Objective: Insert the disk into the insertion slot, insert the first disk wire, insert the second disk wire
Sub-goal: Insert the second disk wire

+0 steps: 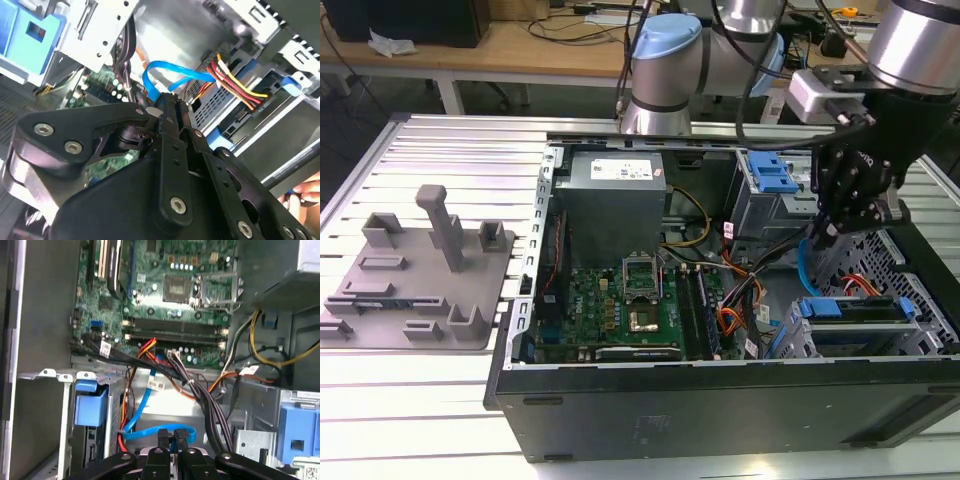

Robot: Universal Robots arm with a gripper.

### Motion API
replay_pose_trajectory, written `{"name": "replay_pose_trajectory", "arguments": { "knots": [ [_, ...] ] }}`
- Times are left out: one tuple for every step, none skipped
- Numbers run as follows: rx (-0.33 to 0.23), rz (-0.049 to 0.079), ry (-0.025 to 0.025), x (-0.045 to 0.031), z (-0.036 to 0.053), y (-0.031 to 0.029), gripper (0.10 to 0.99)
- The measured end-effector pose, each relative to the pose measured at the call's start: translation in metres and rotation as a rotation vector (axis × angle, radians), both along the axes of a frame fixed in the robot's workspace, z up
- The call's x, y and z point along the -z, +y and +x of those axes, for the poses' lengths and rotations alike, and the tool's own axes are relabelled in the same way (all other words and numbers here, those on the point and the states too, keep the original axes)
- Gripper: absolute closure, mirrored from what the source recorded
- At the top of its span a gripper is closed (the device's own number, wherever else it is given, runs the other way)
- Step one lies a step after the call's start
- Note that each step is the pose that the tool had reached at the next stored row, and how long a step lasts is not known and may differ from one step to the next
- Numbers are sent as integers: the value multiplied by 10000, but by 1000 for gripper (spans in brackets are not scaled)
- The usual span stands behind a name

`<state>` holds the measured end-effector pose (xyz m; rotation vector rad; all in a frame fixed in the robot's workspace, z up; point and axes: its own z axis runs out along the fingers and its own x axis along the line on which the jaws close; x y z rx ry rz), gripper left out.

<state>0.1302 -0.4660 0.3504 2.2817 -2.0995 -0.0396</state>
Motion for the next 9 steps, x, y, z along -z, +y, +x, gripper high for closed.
{"name": "replay_pose_trajectory", "arguments": {
  "knots": [
    [-1, 0, 188, 0, 27, 0, 925],
    [-1, 2, 318, 1, 47, -6, 925],
    [4, 1, 376, 0, 55, -56, 925],
    [10, 0, 376, 0, 56, -129, 925],
    [12, 3, 376, 0, 57, -156, 925],
    [15, 9, 376, 1, 57, -180, 925],
    [18, 29, 377, 0, 58, -218, 925],
    [20, 56, 377, 0, 61, -259, 925],
    [19, 74, 376, -1, 102, -291, 925]
  ]
}}
